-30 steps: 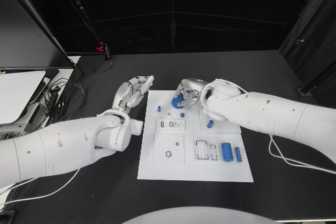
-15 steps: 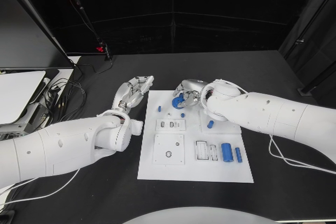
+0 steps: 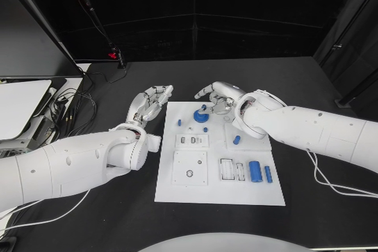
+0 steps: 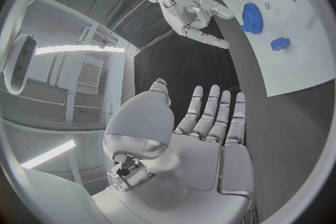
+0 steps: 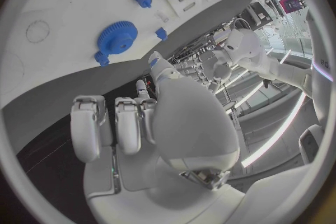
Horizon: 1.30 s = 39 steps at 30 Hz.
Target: Assemble the parts on the task board
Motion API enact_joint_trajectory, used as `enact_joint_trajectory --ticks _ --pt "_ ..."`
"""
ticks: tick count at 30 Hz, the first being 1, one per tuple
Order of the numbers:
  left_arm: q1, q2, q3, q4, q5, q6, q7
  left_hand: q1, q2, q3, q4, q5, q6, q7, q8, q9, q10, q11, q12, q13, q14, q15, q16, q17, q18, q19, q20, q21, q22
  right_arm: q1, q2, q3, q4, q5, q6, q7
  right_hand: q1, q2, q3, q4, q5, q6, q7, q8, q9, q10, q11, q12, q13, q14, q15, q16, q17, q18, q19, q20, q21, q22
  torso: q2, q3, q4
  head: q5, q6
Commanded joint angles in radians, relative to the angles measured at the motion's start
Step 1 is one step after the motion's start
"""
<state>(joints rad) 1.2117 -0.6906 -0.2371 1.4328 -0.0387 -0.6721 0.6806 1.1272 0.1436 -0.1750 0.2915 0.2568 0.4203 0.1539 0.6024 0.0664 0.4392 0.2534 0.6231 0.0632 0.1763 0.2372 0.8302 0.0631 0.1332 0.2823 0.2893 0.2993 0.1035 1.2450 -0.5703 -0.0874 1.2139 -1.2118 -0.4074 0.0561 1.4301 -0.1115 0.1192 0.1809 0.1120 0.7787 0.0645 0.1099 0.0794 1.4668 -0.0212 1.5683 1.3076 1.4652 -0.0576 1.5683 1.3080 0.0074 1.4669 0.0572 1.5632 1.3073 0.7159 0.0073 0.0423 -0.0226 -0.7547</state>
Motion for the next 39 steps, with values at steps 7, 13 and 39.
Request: enact_joint_trajectory --ticks 7,13,39 --pt "0.001 0.001 0.001 -0.001 -0.007 0.004 0.235 0.004 0.005 -0.006 0.000 0.007 0.010 0.135 -0.005 0.000 0.009 0.001 -0.004 0.000 0.004 0.001 -0.003 0.000 -0.011 0.007 0.001 0.005 0.001 0.006 -0.069 0.001 0.054 0.093 -0.073 0.080 0.004 0.028 -0.010 0.013 0.024 0.144 0.056 0.050 0.015 0.104 0.059 0.003 0.263 0.106 0.045 0.002 0.263 -0.003 0.090 0.034 -0.004 0.251 -0.005 -0.0039 -0.0076 -0.004 -0.005" --pt "0.001 0.002 0.001 -0.003 -0.007 0.004 0.234 0.005 0.005 -0.007 0.000 0.007 0.011 0.135 -0.005 0.000 0.009 0.001 -0.004 0.000 0.005 0.001 -0.003 0.000 -0.011 0.007 0.001 0.006 0.001 0.006 -0.064 0.001 0.046 -0.046 -0.017 0.027 0.014 0.055 0.000 0.017 0.039 0.196 0.055 0.053 0.014 0.104 0.065 0.003 0.263 0.106 0.054 0.002 0.263 -0.004 0.093 0.047 -0.001 0.254 -0.005 -0.0031 -0.0066 -0.005 -0.007" --pt "0.001 0.000 0.001 -0.001 -0.007 0.006 0.234 0.005 0.006 -0.007 0.000 0.008 0.011 0.135 -0.005 0.000 0.010 0.001 -0.004 0.000 0.005 0.001 -0.003 0.000 -0.012 0.008 0.001 0.007 0.001 0.005 -0.061 0.000 0.053 -0.106 -0.099 0.017 0.024 0.037 0.000 0.008 0.057 0.171 0.072 0.002 -0.009 0.104 0.083 0.003 0.263 0.106 0.067 0.002 0.263 -0.007 0.104 0.059 0.008 0.263 -0.005 -0.0041 -0.0074 -0.002 0.002"
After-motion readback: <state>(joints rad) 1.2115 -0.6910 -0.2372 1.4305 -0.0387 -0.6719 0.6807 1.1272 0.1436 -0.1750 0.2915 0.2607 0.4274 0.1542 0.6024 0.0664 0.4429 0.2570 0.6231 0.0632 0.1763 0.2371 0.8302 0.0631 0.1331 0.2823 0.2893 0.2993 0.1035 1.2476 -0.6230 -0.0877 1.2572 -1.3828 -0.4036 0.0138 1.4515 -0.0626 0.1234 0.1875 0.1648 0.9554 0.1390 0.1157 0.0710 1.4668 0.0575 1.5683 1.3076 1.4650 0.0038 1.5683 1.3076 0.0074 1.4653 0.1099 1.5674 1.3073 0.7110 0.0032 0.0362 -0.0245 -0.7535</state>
